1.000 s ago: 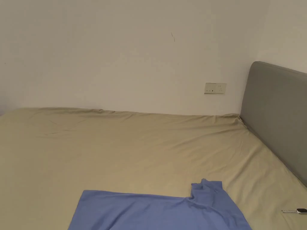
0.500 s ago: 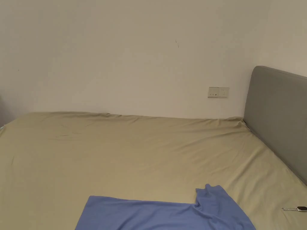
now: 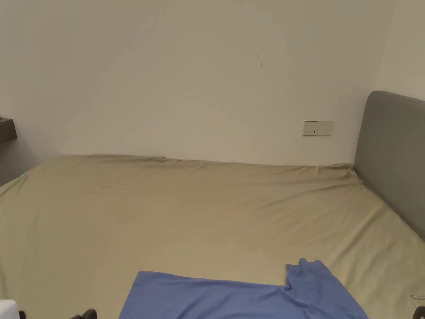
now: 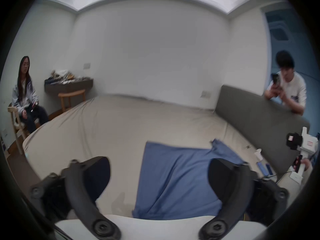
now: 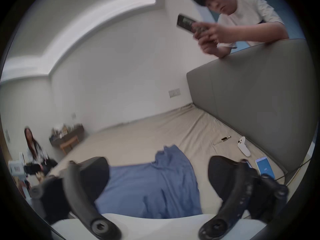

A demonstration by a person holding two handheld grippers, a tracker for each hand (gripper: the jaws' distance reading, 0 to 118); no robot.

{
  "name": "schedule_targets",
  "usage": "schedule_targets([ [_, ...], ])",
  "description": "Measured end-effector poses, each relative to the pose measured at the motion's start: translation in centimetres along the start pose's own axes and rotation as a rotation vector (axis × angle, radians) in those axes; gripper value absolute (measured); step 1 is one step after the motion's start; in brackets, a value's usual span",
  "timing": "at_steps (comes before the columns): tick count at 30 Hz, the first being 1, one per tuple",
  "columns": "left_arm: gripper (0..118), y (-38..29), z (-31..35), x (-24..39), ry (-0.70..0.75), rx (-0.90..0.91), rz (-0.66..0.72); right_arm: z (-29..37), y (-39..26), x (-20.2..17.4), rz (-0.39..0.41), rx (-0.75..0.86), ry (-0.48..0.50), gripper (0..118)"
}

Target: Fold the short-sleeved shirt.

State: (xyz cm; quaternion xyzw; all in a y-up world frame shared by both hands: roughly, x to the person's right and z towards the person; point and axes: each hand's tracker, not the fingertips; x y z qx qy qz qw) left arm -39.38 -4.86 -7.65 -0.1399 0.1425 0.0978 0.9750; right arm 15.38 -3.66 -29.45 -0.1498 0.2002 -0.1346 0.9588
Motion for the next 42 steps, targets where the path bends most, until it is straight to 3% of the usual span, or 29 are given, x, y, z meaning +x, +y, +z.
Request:
schedule_targets([
  [1, 83, 0.8, 0.1, 0.3, -0.011, -0.006, -0.013, -0.5, -0.2, 0.4, -0.022, -0.008, 0.003, 85],
  [3, 10, 2.0, -1.0, 0.7, -0.010, -0.030, -0.031, -1.0, -0.2, 0.6, -0.030, -0.028, -0.009, 13],
  [4, 0, 2.2, -2.4, 0.5, -0.015, -0.037, -0.043, -1.4, -0.4, 0.7, -0.036, -0.040, -0.022, 1],
  [8, 0, 2.5, -10.3, -0.9, -0.020, -0.171, -0.115, -2.9, -1.6, 1.2, -0.079, -0.142, 0.002, 0],
  [10, 0, 2.9, -15.5, -2.0, -0.057, -0.251, -0.073, -4.7, -3.0, 2.9, -0.106, -0.176, -0.011, 0],
  [12, 0, 2.8, -22.0, -3.5, -0.074, -0.378, 0.004, -6.0, -3.6, 3.6, -0.119, -0.196, 0.048, 0],
  [16, 0, 1.7, -33.8, -6.5, -0.046, -0.523, 0.055, -8.6, -4.1, 3.0, -0.054, -0.214, -0.037, 0],
  [17, 9, 1.4, -36.2, -7.1, -0.035, -0.521, 0.032, -9.1, -4.1, 2.3, -0.053, -0.210, -0.039, 0],
  [18, 38, 1.2, -38.6, -7.8, -0.053, -0.519, 0.030, -9.9, -4.2, 2.4, -0.053, -0.215, -0.039, 0],
  [20, 66, -0.1, -42.2, -8.7, -0.093, -0.591, 0.056, -11.4, -4.6, 2.6, -0.060, -0.234, -0.046, 0],
  [22, 118, -1.3, -45.2, -9.2, -0.058, -0.608, 0.053, -12.4, -5.2, 2.5, -0.067, -0.253, -0.054, 0],
  [25, 114, -2.8, -47.8, -9.4, -0.029, -0.567, 0.051, -13.6, -6.4, 2.5, -0.043, -0.290, -0.069, 0],
  [29, 113, -6.8, -51.1, -9.9, 0.043, -0.730, -0.020, -14.8, -7.8, 2.3, -0.018, -0.349, -0.076, 0],
  [30, 109, -7.6, -51.6, -9.7, 0.048, -0.740, -0.047, -15.0, -8.1, 2.2, -0.015, -0.360, -0.081, 0],
  [31, 95, -8.2, -51.9, -9.6, 0.052, -0.742, -0.063, -15.0, -8.3, 2.2, -0.016, -0.361, -0.085, 0],
  [32, 93, -9.3, -51.8, -9.3, 0.037, -0.751, -0.068, -15.1, -8.5, 2.4, -0.018, -0.369, -0.089, 0],
  [34, 91, -9.1, -51.4, -8.8, 0.054, -0.700, -0.208, -15.1, -9.0, 2.4, -0.020, -0.384, -0.095, 0],
  [35, 86, -9.0, -51.3, -8.8, 0.047, -0.694, -0.179, -15.2, -9.1, 2.5, -0.019, -0.389, -0.098, 0],
  [36, 78, -9.1, -50.7, -9.0, 0.046, -0.695, -0.158, -15.3, -9.3, 2.7, -0.017, -0.395, -0.101, 0],
  [39, 8, -8.2, -49.6, -9.3, 0.028, -0.671, -0.154, -16.0, -9.5, 3.3, -0.025, -0.400, -0.115, 0],
  [41, 3, -8.0, -48.6, -8.7, -0.064, -0.687, -0.097, -17.1, -9.8, 4.0, -0.035, -0.398, -0.128, 0],
  [42, 3, -7.8, -48.4, -8.3, -0.026, -0.675, -0.121, -17.9, -9.9, 4.3, -0.039, -0.399, -0.131, 0],
])
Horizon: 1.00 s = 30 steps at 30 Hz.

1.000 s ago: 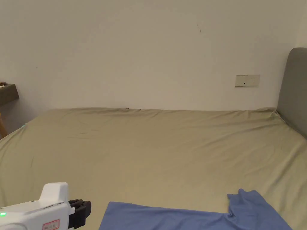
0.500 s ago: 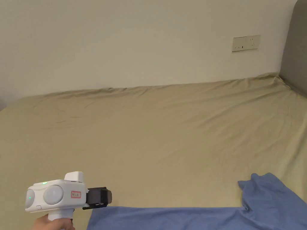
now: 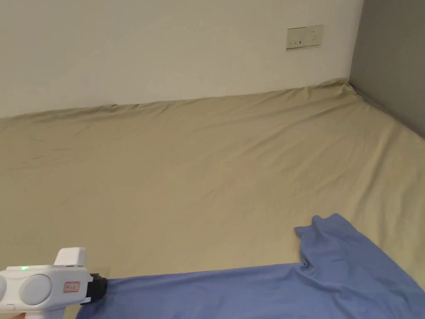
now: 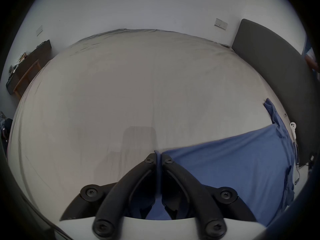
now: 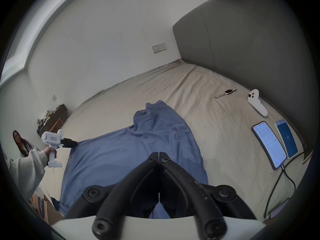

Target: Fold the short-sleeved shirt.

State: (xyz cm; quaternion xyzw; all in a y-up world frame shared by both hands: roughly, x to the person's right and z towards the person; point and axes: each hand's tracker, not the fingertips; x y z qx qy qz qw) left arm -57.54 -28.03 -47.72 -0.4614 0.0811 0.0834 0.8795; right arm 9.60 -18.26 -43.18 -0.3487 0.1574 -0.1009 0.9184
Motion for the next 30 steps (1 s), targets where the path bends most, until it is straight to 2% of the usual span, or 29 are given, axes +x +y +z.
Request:
schedule_targets([
  [2, 3, 0.1, 0.8, 0.6, 0.026, 0.031, -0.021, -1.8, 1.0, 0.1, 0.007, -0.001, -0.010, 0],
  [5, 3, 0.8, 2.1, 1.0, -0.028, 0.056, 0.042, -5.0, 3.5, 0.2, 0.088, 0.000, -0.062, 0],
  [9, 3, 1.7, 4.5, 1.5, -0.053, 0.121, 0.010, -10.7, 7.6, 1.7, 0.157, -0.049, -0.099, 0],
  [11, 3, 1.8, 5.6, 2.1, -0.078, 0.138, 0.019, -13.8, 9.2, 2.2, 0.254, -0.102, -0.146, 0],
  [12, 3, 1.9, 6.0, 2.2, -0.096, 0.151, 0.022, -15.5, 9.8, 2.7, 0.254, -0.129, -0.160, 0],
  [14, 3, 1.7, 6.7, 3.2, -0.087, 0.158, -0.004, -18.2, 10.7, 3.6, 0.220, -0.196, -0.123, 2],
  [15, 3, 1.6, 7.0, 3.4, -0.081, 0.161, -0.019, -19.2, 10.9, 3.9, 0.205, -0.181, -0.143, 17],
  [16, 3, 1.5, 7.2, 3.5, -0.083, 0.160, -0.030, -20.2, 11.2, 4.0, 0.199, -0.198, -0.150, 61],
  [17, 3, 1.4, 7.3, 3.5, -0.094, 0.160, -0.044, -21.2, 11.3, 4.2, 0.180, -0.221, -0.154, 92],
  [18, 3, 1.3, 7.5, 3.9, -0.103, 0.158, -0.055, -22.3, 11.4, 4.3, 0.164, -0.249, -0.135, 112],
  [19, 3, 1.2, 7.6, 4.2, -0.092, 0.156, -0.070, -22.7, 11.3, 4.0, 0.174, -0.256, -0.129, 118],
  [21, 3, 0.8, 7.7, 4.3, -0.079, 0.153, -0.091, -24.2, 11.0, 3.5, 0.183, -0.299, -0.141, 109],
  [24, 3, 0.4, 7.6, 4.5, -0.094, 0.146, -0.079, -25.7, 9.4, 2.5, 0.252, -0.416, -0.190, 83],
  [25, 3, 0.2, 7.6, 4.6, -0.096, 0.144, -0.075, -25.8, 8.6, 2.2, 0.271, -0.435, -0.216, 84],
  [26, 3, 0.2, 7.4, 4.7, -0.095, 0.143, -0.075, -24.6, 8.4, 1.7, 0.276, -0.320, -0.218, 76],
  [27, 3, 0.0, 7.4, 4.7, -0.092, 0.138, -0.077, -24.3, 8.4, 1.6, 0.220, -0.349, -0.219, 67],
  [28, 3, -0.2, 7.3, 4.8, -0.091, 0.137, -0.075, -24.0, 8.2, 1.4, 0.133, -0.353, -0.203, 48],
  [29, 3, -0.4, 7.4, 4.8, -0.088, 0.135, -0.065, -23.4, 8.2, 0.9, 0.173, -0.358, -0.222, 21],
  [30, 3, -0.5, 7.2, 4.7, -0.088, 0.137, -0.051, -22.8, 8.0, 0.4, 0.249, -0.357, -0.212, 5],
])
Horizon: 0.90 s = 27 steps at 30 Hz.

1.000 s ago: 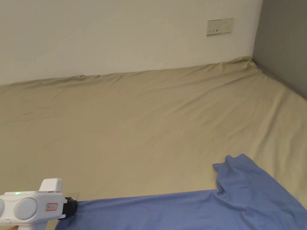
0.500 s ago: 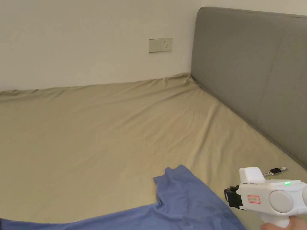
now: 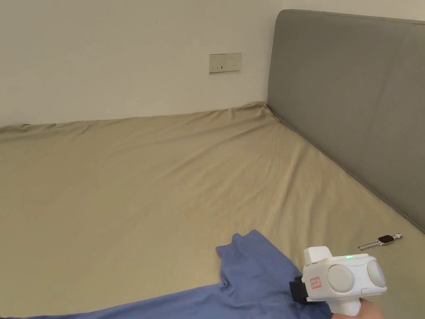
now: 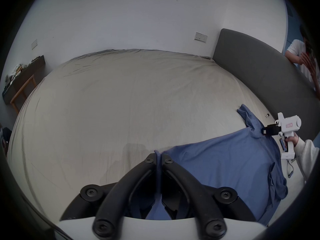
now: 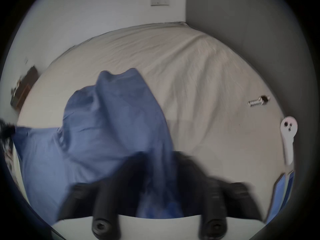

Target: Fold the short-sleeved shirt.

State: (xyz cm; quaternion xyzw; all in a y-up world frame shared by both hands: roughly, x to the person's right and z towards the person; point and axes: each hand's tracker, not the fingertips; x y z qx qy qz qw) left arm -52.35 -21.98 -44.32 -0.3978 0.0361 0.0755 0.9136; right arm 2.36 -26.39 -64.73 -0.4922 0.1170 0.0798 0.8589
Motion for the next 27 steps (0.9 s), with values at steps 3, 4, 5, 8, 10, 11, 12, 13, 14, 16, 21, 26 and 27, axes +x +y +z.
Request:
schedule_targets([
  [3, 3, -0.5, 1.0, 0.4, 0.015, 0.022, 0.040, 1.7, -0.5, -0.5, 0.009, 0.046, 0.020, 5],
  [4, 3, -0.5, 1.1, -0.6, 0.026, 0.031, 0.054, 2.9, -0.6, -0.7, 0.008, 0.105, 0.017, 5],
  [5, 3, -0.5, 2.0, -0.8, 0.035, 0.042, 0.068, 4.4, -0.6, -1.2, 0.017, 0.182, -0.006, 5],
  [8, 3, 0.5, 5.9, -1.7, 0.041, 0.136, 0.108, 10.0, 0.0, -1.0, -0.064, 0.354, 0.051, 5],
  [10, 3, 1.6, 9.7, -2.0, 0.039, 0.213, 0.161, 14.6, 0.5, -1.3, -0.075, 0.486, 0.063, 5],
  [11, 3, 2.3, 11.7, -2.0, 0.047, 0.256, 0.180, 17.1, 0.6, -1.3, -0.080, 0.542, 0.055, 5],
  [12, 3, 2.8, 14.3, -1.1, 0.048, 0.294, 0.197, 19.7, 0.4, -1.3, -0.097, 0.620, 0.064, 5],
  [13, 3, 3.4, 16.5, -0.7, 0.040, 0.330, 0.199, 21.8, 0.5, -1.4, -0.112, 0.671, 0.078, 5],
  [14, 3, 3.9, 18.9, -0.5, 0.051, 0.370, 0.195, 24.3, 0.4, -1.3, -0.144, 0.731, 0.095, 5],
  [16, 3, 4.6, 23.6, 0.7, 0.095, 0.456, 0.162, 29.0, 0.2, -1.1, -0.207, 0.828, 0.123, 5],
  [21, 3, 6.9, 34.6, 3.3, 0.208, 0.594, 0.066, 39.7, 2.4, -0.8, -0.173, 0.978, 0.162, 5],
  [26, 3, 9.2, 42.5, 4.9, 0.274, 0.728, 0.027, 47.2, 5.0, -0.1, -0.128, 1.020, 0.158, 5],
  [27, 3, 9.6, 43.3, 5.0, 0.267, 0.724, 0.039, 48.0, 5.6, -0.1, -0.117, 1.018, 0.144, 5],
])
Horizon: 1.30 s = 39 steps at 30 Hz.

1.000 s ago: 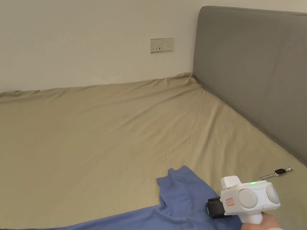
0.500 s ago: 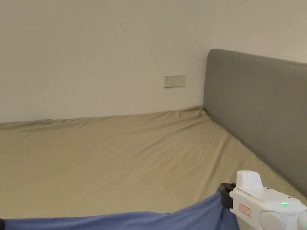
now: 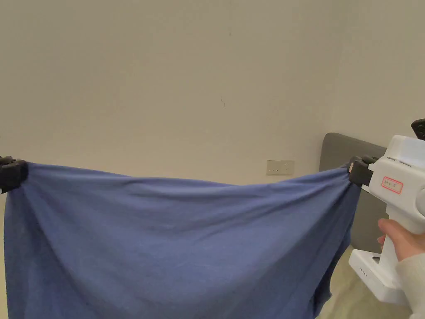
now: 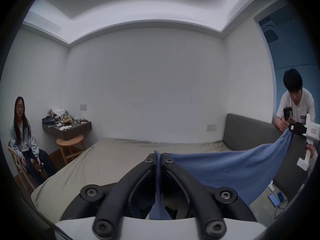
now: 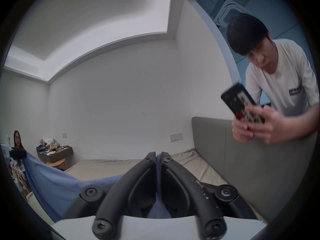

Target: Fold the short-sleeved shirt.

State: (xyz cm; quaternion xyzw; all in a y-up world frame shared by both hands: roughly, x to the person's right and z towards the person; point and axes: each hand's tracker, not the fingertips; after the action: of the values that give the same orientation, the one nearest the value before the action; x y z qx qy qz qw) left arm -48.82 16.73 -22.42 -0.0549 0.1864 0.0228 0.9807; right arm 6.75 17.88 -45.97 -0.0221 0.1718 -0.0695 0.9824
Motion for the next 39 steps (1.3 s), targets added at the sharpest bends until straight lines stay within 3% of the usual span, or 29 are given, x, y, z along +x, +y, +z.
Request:
schedule_targets([
  [5, 3, 2.8, -0.6, 0.3, 0.051, 0.012, -0.076, -1.2, 2.7, -0.5, -0.012, -0.044, -0.049, 5],
  [7, 3, 3.1, -1.4, 0.5, 0.048, -0.001, -0.036, -2.3, 2.9, -0.2, -0.041, -0.056, -0.070, 5],
  [14, 3, 4.2, -5.0, 1.8, 0.082, -0.024, -0.057, -5.2, 5.2, -1.4, -0.016, -0.081, -0.101, 5],
  [16, 3, 5.0, -6.5, 1.9, 0.093, -0.027, -0.077, -6.5, 6.7, -1.5, 0.006, -0.059, -0.126, 5],
  [19, 3, 6.2, -8.8, 2.0, 0.079, -0.022, -0.076, -8.2, 9.0, -2.3, 0.120, -0.054, -0.210, 5],
  [29, 3, 9.4, -17.5, 3.4, 0.114, -0.020, 0.014, -14.5, 12.3, -5.8, 0.211, -0.010, -0.184, 5],
  [31, 3, 10.1, -18.8, 3.5, 0.135, -0.014, -0.069, -15.8, 12.6, -5.4, 0.203, -0.003, -0.202, 5],
  [34, 3, 11.2, -20.4, 3.3, 0.133, 0.000, -0.056, -17.3, 12.9, -4.2, 0.105, 0.014, -0.231, 5],
  [39, 3, 12.7, -23.0, 3.7, 0.123, 0.034, -0.080, -19.8, 12.9, -3.4, 0.125, 0.021, -0.244, 5],
])
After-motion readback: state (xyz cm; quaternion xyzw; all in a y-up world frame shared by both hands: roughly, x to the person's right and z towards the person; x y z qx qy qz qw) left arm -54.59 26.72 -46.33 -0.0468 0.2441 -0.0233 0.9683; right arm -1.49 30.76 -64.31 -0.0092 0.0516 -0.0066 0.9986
